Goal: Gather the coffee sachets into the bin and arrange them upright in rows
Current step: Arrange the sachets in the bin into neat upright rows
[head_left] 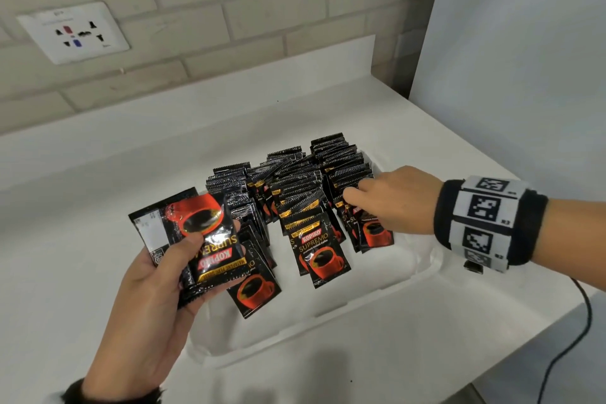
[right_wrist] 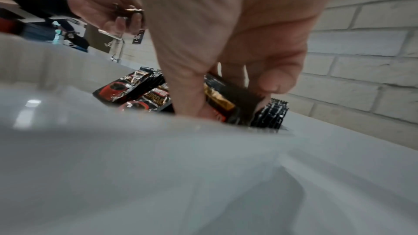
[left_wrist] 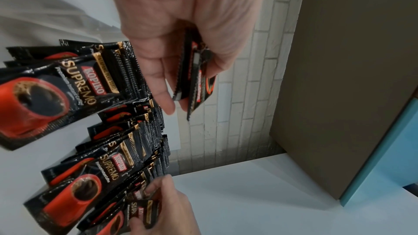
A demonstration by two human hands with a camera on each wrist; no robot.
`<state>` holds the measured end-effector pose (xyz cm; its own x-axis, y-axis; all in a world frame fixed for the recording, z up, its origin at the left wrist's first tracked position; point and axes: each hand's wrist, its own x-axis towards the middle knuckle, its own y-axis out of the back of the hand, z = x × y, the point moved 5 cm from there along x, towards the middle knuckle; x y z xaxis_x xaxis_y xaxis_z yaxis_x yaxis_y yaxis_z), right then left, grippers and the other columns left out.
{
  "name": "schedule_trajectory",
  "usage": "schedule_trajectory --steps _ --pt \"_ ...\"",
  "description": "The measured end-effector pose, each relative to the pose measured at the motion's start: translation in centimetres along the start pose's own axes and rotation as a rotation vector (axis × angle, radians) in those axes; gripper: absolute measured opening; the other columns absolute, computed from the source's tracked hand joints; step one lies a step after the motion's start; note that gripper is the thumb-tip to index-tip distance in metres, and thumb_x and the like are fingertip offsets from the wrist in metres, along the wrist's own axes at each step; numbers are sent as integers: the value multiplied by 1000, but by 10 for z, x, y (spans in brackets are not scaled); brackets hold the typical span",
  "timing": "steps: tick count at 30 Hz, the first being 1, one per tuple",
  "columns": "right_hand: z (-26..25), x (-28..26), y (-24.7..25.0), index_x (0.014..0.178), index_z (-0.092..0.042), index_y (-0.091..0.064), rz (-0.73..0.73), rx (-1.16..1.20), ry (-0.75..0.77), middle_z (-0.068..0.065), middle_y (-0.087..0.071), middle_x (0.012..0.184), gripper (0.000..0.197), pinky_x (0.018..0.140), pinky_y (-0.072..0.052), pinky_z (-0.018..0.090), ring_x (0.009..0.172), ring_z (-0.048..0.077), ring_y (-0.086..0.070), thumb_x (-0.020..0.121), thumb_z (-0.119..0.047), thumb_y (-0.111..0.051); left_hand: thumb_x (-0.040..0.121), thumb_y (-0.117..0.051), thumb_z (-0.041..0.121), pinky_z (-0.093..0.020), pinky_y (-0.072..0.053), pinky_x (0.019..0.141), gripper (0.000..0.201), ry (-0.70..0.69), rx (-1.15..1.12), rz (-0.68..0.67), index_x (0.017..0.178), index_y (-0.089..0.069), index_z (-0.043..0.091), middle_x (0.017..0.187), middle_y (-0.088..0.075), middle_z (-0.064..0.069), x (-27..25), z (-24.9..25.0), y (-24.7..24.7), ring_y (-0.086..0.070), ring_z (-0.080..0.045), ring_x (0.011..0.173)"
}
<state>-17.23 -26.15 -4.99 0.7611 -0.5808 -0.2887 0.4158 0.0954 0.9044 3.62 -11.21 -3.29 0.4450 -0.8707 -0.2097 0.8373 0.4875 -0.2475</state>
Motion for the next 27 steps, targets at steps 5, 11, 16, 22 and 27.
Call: schedule_trajectory --steps 5,11,16,22,27 --pt "4 -8 -1 124 -19 -30 54 53 -87 2 -45 111 44 61 -36 30 83 20 -46 86 -10 -50 91 -46 11 -30 -59 56 19 2 0 -2 101 -63 11 86 -74 -7 0 -2 0 -72 -19 72" --pt "0 -12 -4 130 -21 -30 124 45 -118 3 -39 123 54 70 -35 30 98 21 -46 84 -23 -57 87 -49 12 -33 -59 60 22 6 5 -38 104 -63 10 91 -74 -9 -2 -5 -1 -72 -21 77" --pt "0 -15 -5 131 -23 -35 174 118 -152 4 -42 126 61 73 -39 31 99 22 -52 78 -26 -65 86 -50 10 -30 -59 56 16 10 -2 -58 96 -63 10 81 -74 -8 -3 -6 -7 -71 -18 68" --pt "11 -35 21 118 -23 -53 388 378 -239 -1 -53 118 46 71 -42 28 89 17 -57 76 -36 -68 68 -63 18 -30 -58 57 46 23 37 -91 113 -59 12 95 -74 -7 7 -11 -24 -72 -19 80" --pt "-30 -36 44 87 -41 -55 252 1213 -113 -21 -59 88 26 69 -48 17 77 0 -59 67 -57 -60 80 -63 7 -31 -59 66 22 14 41 -113 95 -64 23 91 -74 -2 10 -12 -52 -71 -17 80"
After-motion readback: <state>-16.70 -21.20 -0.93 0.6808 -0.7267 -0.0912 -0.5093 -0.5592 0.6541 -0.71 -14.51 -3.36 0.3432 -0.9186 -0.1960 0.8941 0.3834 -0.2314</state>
